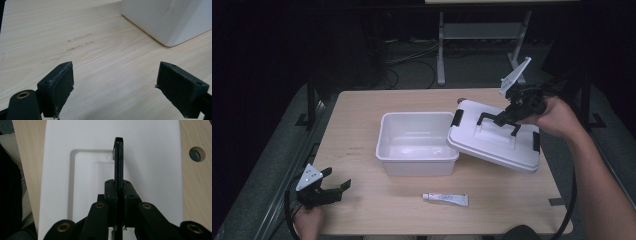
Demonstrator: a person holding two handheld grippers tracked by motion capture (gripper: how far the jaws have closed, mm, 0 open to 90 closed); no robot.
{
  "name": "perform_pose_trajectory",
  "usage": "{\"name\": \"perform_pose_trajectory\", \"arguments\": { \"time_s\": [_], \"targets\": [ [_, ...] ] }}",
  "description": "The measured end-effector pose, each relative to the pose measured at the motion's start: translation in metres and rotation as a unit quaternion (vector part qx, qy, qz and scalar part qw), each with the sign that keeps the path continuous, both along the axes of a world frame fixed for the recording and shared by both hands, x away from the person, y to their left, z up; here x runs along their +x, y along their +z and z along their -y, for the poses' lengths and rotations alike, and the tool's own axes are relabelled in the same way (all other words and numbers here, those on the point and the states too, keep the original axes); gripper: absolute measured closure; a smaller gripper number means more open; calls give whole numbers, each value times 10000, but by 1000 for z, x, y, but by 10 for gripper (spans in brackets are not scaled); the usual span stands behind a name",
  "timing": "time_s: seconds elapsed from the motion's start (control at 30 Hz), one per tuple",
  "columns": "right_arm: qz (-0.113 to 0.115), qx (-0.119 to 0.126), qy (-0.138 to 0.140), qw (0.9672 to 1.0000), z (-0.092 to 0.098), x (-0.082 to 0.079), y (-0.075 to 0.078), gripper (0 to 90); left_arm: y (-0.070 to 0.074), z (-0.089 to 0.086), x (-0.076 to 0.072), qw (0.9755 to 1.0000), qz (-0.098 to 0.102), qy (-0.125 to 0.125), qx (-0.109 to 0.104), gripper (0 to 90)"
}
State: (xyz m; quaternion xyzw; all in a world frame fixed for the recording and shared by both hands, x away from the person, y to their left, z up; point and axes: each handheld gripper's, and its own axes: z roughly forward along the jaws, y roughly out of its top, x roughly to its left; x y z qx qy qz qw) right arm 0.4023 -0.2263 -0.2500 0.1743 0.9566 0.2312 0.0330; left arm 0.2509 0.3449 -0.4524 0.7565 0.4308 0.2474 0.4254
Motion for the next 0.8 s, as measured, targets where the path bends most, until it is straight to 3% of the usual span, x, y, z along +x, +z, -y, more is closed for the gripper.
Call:
{"name": "perform_pose_trajectory", "arguments": {
  "time_s": [0.47,0.8],
  "targets": [
    [-95,41,-285,9995,32,-9,-15,841,0,2,0,10000,-25,-5,7,134],
    [-215,81,-449,9987,48,-11,-36,841,0,2,1,10000,-14,-22,38,134]
  ]
}}
